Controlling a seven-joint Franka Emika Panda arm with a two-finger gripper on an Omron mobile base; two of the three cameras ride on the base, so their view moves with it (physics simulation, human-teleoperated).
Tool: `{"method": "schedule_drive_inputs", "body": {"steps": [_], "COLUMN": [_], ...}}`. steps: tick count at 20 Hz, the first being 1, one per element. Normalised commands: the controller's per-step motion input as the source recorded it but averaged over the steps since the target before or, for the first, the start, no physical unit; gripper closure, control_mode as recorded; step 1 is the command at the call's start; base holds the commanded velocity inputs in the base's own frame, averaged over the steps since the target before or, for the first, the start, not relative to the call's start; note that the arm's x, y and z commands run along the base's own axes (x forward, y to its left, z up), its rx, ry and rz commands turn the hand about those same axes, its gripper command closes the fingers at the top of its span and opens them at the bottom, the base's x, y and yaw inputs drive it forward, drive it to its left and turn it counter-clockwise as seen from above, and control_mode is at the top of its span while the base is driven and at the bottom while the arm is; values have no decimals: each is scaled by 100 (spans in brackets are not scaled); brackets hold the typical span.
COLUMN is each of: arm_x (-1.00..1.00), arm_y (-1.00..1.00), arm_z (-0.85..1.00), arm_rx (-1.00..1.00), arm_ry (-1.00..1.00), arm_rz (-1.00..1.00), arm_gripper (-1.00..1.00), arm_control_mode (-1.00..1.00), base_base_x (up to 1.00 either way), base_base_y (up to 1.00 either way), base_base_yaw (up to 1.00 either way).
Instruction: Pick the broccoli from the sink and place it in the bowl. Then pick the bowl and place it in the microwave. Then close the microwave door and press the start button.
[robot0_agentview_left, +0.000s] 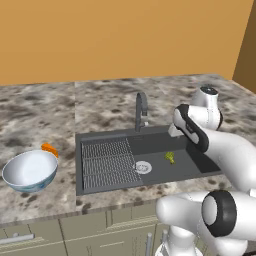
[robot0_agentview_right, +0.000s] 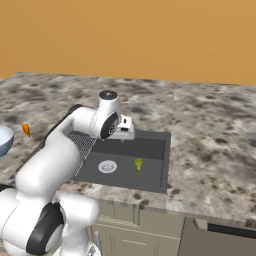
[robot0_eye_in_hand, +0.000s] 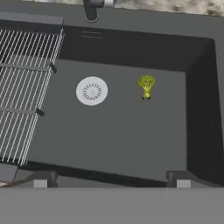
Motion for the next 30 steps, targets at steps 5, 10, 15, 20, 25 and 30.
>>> {"method": "schedule_drive_inputs", "body": {"steps": [5,10,15,20,25,30], "arm_x": [25,34,34,44,63,66], "arm_y": [-11,-30,-13,-9,-29,-5], "arm_z": [-86,-78,-61,-57,-28,-44], "arm_rx": [-9,-3,-1,-1,0,0], "arm_ry": [1,0,4,9,14,11], "arm_rz": [8,11,5,4,4,0], "arm_gripper": [-100,-100,-100,-100,-100,-100], "arm_control_mode": [-100,-100,-100,-100,-100,-100], "base_base_x": [0,0,0,0,0,0], "base_base_y": [0,0,0,0,0,0], "base_base_yaw": [0,0,0,0,0,0]}}
